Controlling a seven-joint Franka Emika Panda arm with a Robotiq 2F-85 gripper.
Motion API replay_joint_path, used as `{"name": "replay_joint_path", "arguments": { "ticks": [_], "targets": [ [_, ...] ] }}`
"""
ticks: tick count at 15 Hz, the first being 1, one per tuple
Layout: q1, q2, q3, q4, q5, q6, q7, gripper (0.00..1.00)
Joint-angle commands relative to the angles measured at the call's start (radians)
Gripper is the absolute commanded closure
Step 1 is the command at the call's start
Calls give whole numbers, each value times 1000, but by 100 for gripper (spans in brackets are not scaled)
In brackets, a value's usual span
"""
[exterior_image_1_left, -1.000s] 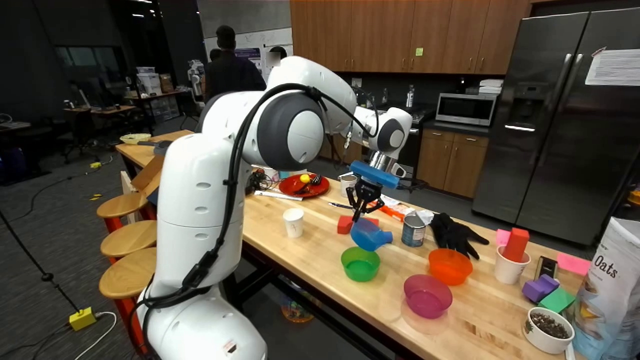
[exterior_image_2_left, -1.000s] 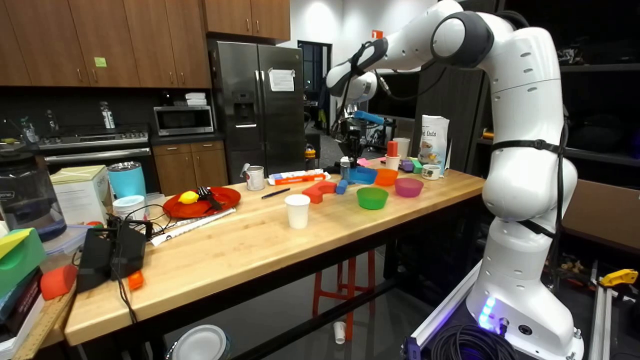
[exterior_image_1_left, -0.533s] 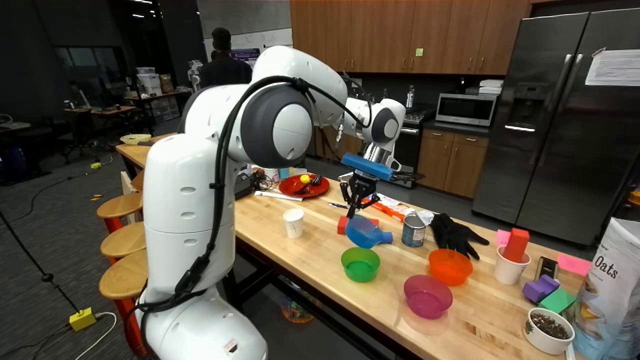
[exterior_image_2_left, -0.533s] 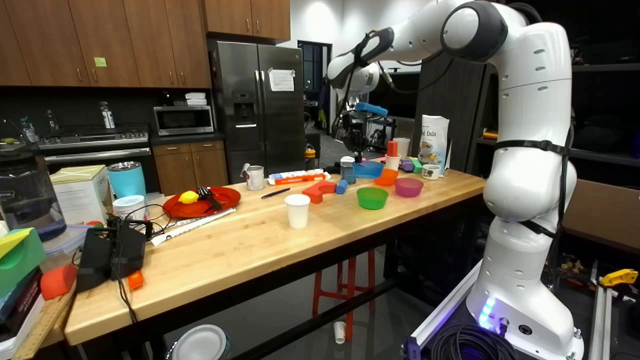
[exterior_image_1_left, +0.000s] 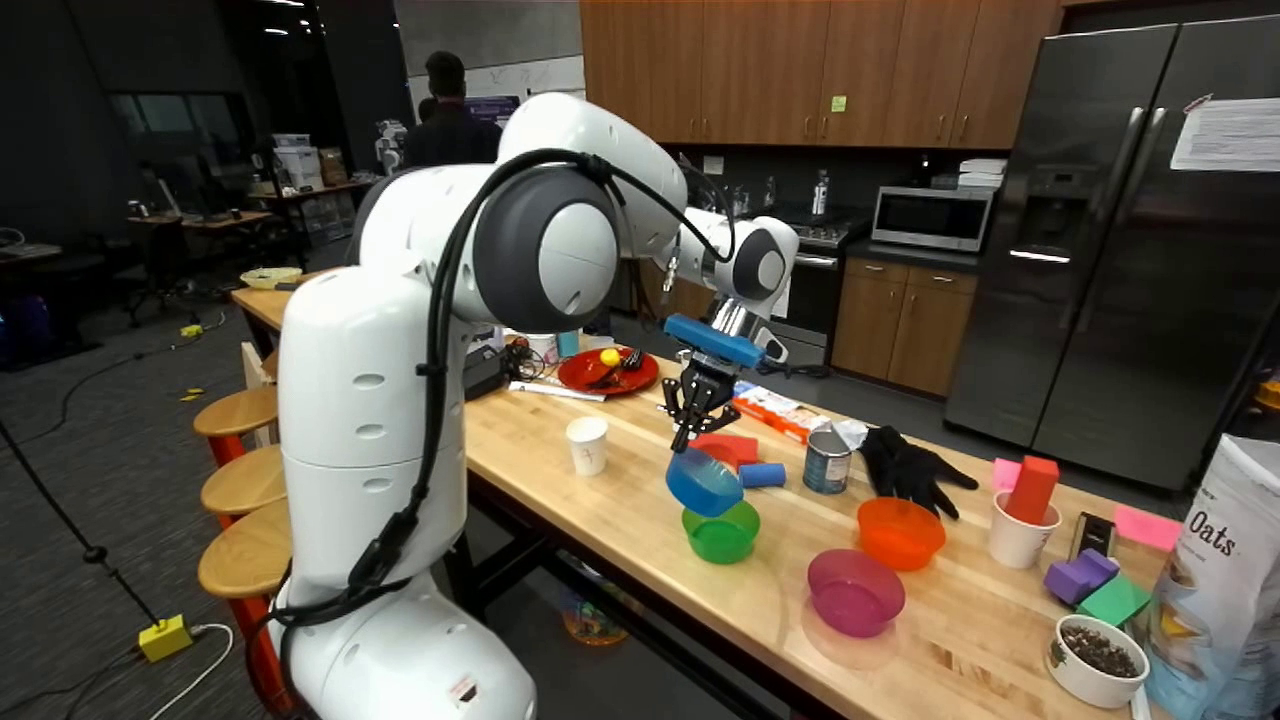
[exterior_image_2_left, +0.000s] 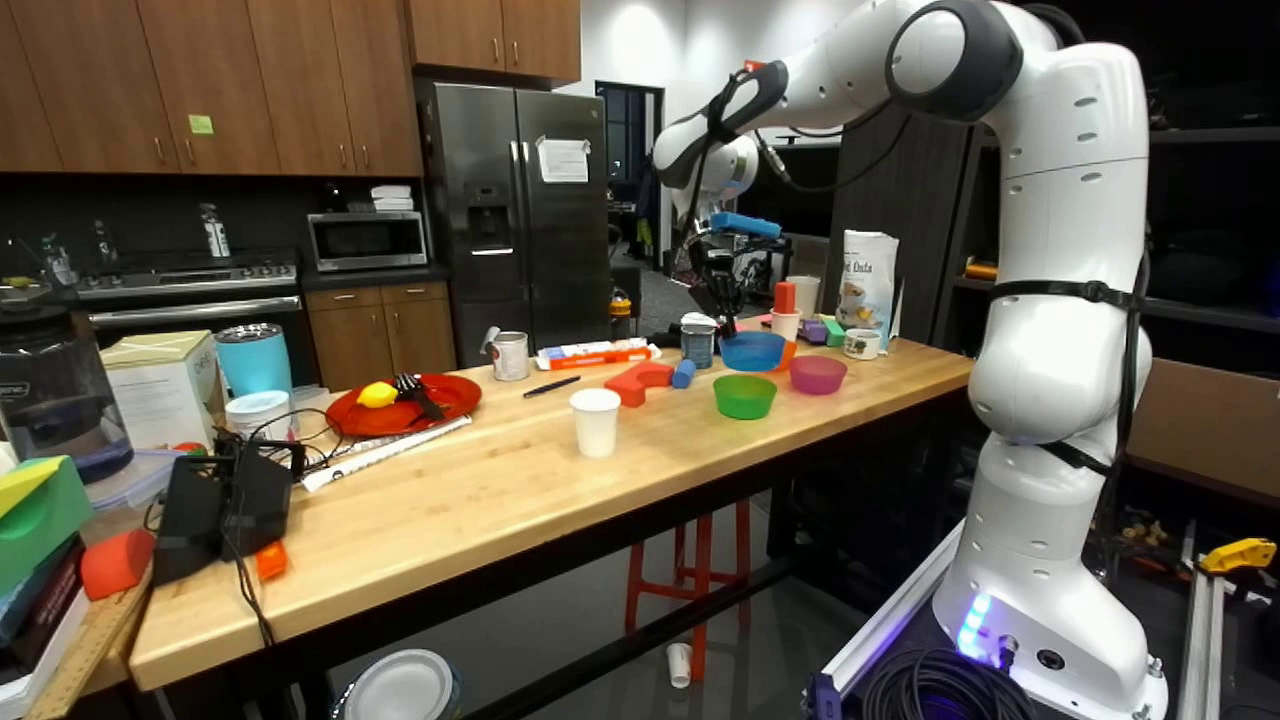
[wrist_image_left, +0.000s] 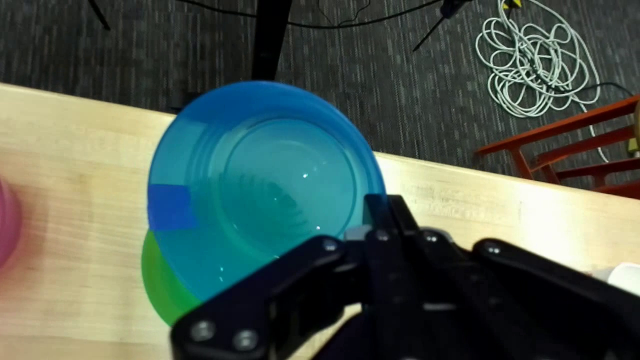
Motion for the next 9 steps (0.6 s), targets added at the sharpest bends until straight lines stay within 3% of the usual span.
{"name": "replay_joint_path", "arguments": {
  "ticks": [1,9],
  "targets": [
    [3,-14,-9,-23,7,-21,58,99],
    [6,17,-18,1,-25,-33,162,99]
  ]
}}
